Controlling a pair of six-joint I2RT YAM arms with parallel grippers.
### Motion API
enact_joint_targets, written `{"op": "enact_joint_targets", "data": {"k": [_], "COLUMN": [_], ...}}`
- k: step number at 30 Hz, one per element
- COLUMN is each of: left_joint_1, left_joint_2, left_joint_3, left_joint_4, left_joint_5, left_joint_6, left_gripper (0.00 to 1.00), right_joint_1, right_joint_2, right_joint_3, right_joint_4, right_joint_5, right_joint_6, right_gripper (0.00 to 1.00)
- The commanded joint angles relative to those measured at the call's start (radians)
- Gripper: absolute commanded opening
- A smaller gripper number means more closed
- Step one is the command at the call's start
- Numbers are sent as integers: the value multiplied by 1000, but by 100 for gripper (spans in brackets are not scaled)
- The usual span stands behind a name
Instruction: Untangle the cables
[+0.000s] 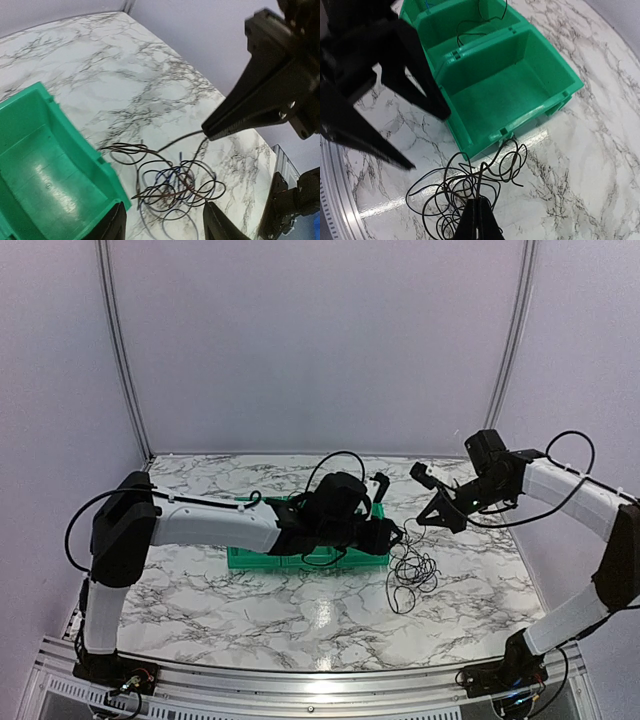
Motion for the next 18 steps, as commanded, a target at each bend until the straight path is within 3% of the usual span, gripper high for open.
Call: {"op": "enact_joint_targets", "data": {"k": [1,6,18], "left_joint_1": [-43,-48,-79], "left_joint_2": [67,175,472], "left_joint_3": [114,193,355], "left_joint_4": [105,214,449], "left_joint_5": [32,13,106], "left_joint_6": [42,7,-106], "left_gripper": [55,52,4], "right_joint_1": [10,11,-11], "right_joint_2": [-63,-104,-202], "right_joint_3": [62,139,523], "right_joint_4": [-95,-176,-360], "right_joint_5": [-57,-135,-235], "right_joint_6": [16,17,0], "right_gripper": [0,0,0]}}
